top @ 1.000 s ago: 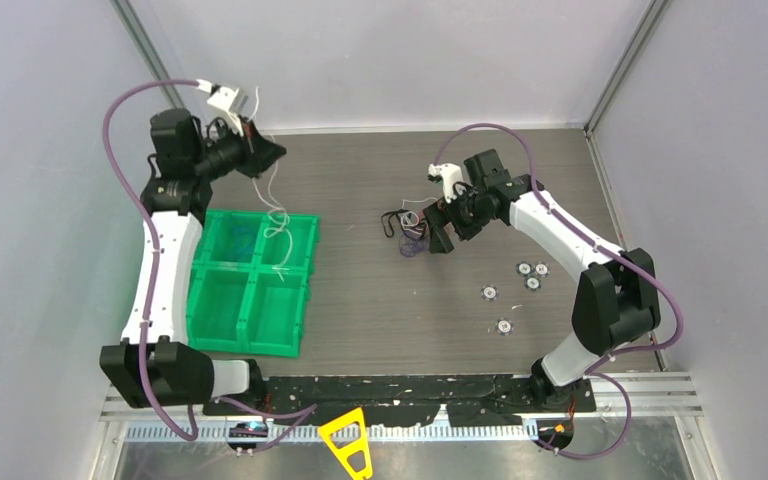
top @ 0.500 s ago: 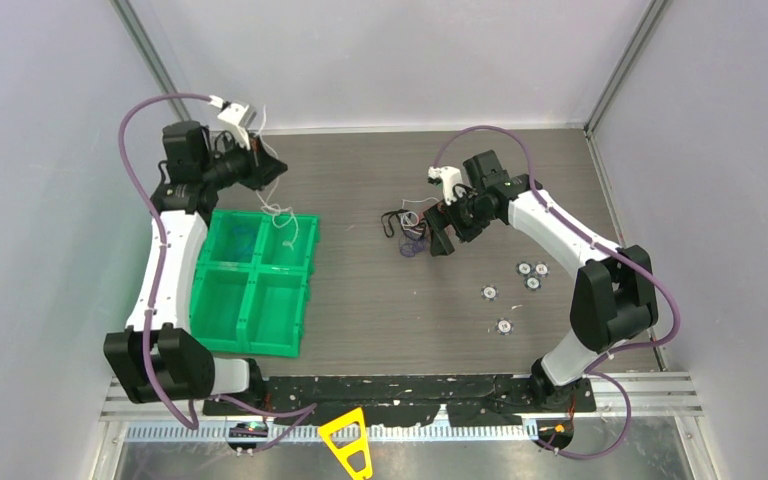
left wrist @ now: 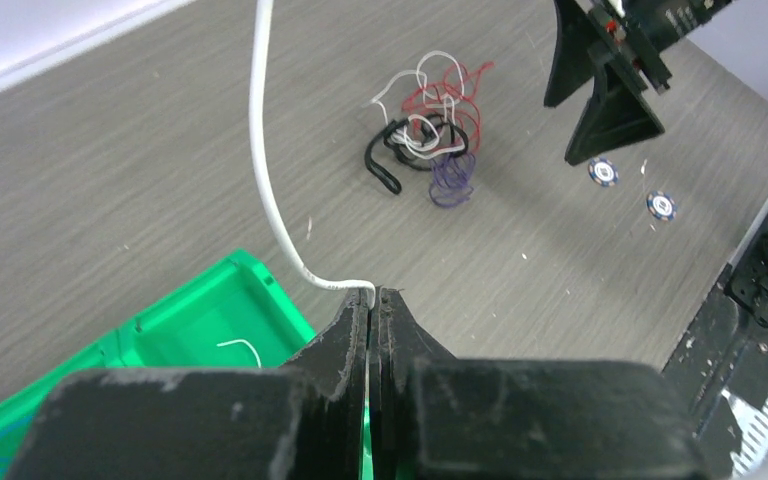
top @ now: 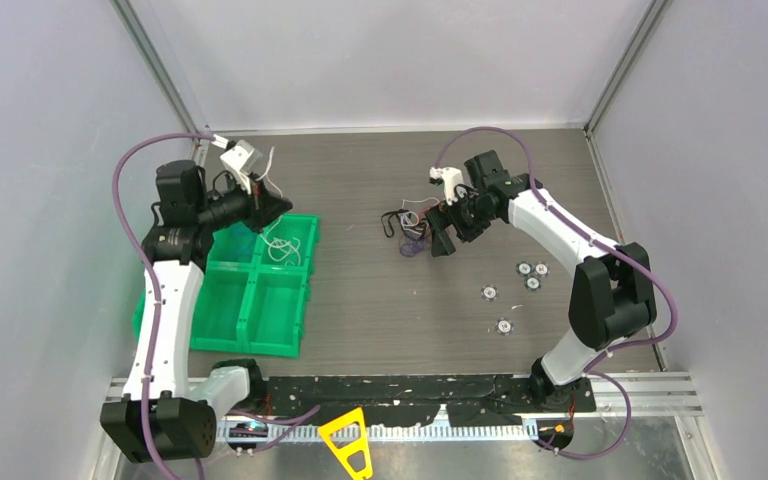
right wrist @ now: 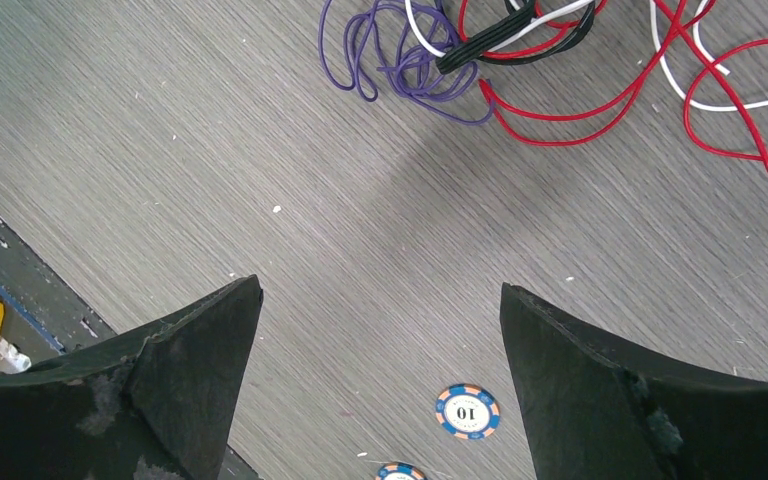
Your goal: Untangle the cables
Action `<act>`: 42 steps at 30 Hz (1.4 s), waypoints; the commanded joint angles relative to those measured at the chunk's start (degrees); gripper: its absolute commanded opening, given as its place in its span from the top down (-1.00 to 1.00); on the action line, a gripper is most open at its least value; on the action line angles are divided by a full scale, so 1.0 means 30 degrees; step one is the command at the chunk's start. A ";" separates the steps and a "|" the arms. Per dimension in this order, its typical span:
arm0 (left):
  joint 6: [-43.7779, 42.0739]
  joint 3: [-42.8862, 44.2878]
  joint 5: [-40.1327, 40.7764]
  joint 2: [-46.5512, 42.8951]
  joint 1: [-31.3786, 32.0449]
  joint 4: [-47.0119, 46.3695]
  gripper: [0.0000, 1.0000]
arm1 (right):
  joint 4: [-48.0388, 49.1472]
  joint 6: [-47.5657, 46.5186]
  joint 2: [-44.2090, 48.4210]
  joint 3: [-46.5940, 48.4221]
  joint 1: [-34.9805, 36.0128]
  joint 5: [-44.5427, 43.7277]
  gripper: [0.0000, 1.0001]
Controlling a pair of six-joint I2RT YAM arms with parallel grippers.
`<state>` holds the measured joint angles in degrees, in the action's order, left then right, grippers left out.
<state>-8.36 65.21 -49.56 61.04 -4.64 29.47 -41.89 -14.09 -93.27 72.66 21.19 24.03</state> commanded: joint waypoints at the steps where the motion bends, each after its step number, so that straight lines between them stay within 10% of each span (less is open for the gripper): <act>1: -0.0351 -0.0699 -0.0291 -0.0346 -0.0114 0.0787 1.00 | 0.0064 -0.0202 0.0138 0.0164 -0.0104 0.0300 -0.91; 16: -0.1506 0.0712 0.4381 0.6333 -0.0063 -0.2389 1.00 | 0.0253 -0.0094 -0.0174 -0.0226 -0.0290 0.0660 -0.90; 29: -0.4610 -0.2825 0.5709 0.6318 0.0155 -0.1028 0.98 | 0.0244 -0.0148 -0.0336 -0.0542 -0.0471 0.0901 -0.91; 35: -0.5416 -0.2630 0.6013 0.6107 0.0347 0.0262 0.23 | 0.0244 -0.0003 -0.0416 -0.0428 -0.0457 0.0994 -0.90; 42: -0.5774 -0.2043 0.6505 0.5374 0.0380 0.1696 0.03 | 0.0153 -0.0047 -0.0266 -0.0440 -0.0465 0.0965 -0.91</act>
<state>-23.46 56.53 -31.00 79.94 -3.73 31.35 -41.87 -14.09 -94.54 70.81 20.01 26.09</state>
